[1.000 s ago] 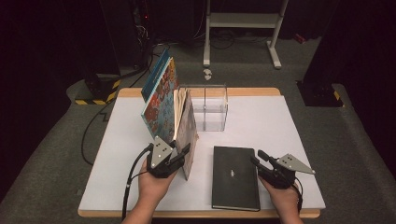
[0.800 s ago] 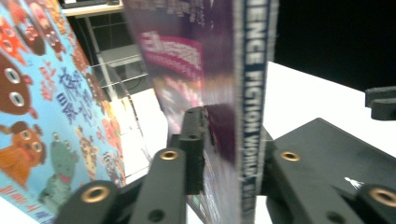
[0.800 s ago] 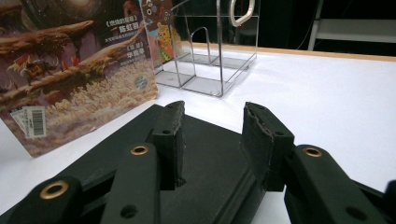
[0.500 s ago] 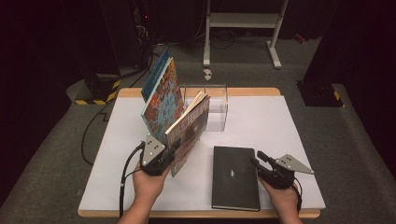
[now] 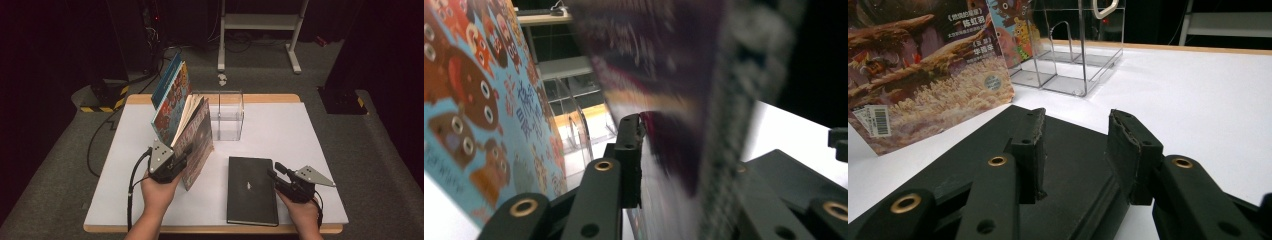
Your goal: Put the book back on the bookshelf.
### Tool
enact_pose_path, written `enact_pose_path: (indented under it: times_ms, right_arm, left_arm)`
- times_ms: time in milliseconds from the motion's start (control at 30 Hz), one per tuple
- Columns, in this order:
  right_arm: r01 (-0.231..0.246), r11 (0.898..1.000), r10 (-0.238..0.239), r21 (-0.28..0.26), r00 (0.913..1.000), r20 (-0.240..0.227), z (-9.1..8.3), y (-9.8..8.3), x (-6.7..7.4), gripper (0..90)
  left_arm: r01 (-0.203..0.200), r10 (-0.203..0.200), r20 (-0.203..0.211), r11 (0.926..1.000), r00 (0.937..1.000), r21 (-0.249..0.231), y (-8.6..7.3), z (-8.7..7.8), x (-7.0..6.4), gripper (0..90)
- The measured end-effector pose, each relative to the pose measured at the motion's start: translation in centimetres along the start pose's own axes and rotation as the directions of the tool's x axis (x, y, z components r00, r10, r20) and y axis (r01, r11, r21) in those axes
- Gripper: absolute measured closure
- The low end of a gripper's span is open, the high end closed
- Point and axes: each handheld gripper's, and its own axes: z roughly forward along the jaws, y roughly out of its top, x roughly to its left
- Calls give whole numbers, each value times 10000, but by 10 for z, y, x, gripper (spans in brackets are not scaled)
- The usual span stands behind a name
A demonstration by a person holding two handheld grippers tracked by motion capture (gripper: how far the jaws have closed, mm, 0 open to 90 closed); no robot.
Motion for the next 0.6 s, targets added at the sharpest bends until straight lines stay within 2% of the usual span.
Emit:
enact_pose_path:
  times_ms: [100, 167, 233, 267, 333, 367, 433, 533, 600]
  right_arm:
    - [-6, 10000, 6, 8, 10000, -18, -1, 0, 1, 586]
    - [-15, 10000, 15, 1, 10000, -21, -1, 0, 1, 586]
    - [-67, 10000, 67, -24, 10000, -25, -1, 0, 0, 587]
    - [-80, 10000, 80, -28, 10000, -31, -2, 0, 0, 586]
    - [-110, 9999, 110, -31, 9999, -45, -2, 0, -1, 587]
    - [-108, 9999, 108, -34, 9999, -49, -2, 0, -1, 587]
    - [-118, 9999, 118, -44, 9999, -53, -2, 0, 0, 588]
    - [-95, 9999, 95, -48, 9999, -73, -2, 0, 0, 587]
    - [-122, 9999, 121, -26, 9999, -92, -2, 0, 0, 587]
  left_arm:
    - [12, -12, -63, 10000, 10000, -56, 3, 5, 0, 738]
    - [-25, 25, -59, 10000, 10000, -14, 3, 5, 0, 788]
    - [-106, 106, 148, 9999, 9998, 14, 3, 6, 0, 819]
    - [-276, 277, 265, 9996, 9993, -16, 2, 7, -2, 821]
    - [-342, 341, 296, 9994, 9990, 14, 2, 7, -4, 820]
    - [-299, 296, 369, 9995, 9989, 66, 2, 7, -4, 822]
    - [-253, 251, 258, 9996, 9994, 82, 2, 7, -5, 824]
    - [168, -173, 292, 9997, 9994, 169, 4, 8, -4, 828]
    - [172, -177, 265, 9997, 9995, 173, 4, 9, -5, 831]
